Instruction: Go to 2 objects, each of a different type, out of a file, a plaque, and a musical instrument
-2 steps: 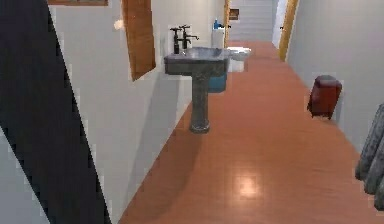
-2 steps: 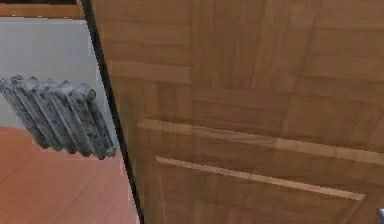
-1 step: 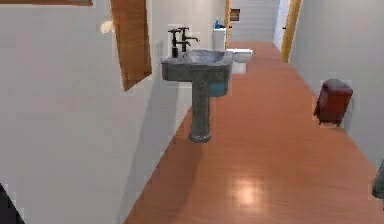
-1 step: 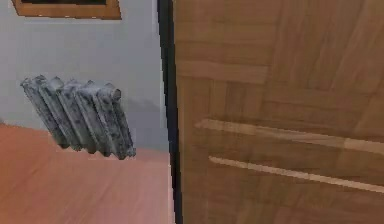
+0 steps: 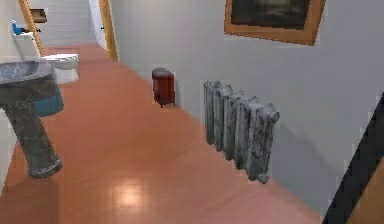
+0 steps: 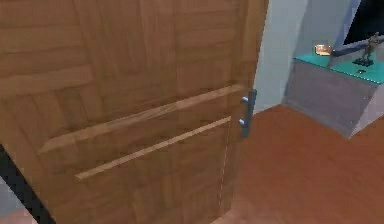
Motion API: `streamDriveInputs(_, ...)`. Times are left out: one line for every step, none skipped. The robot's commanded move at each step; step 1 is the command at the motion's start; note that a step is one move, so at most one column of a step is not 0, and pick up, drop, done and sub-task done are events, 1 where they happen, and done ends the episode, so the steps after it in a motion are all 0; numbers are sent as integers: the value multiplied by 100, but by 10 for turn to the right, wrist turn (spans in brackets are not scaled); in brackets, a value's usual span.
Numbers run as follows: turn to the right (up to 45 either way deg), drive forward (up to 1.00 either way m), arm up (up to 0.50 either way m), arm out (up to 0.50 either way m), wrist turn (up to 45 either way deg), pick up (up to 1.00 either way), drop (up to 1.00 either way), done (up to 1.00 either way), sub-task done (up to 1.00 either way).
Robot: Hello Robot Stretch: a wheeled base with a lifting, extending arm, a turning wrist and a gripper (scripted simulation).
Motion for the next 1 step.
streamDriveInputs(450,0,0,0,0,0,0,0,0)
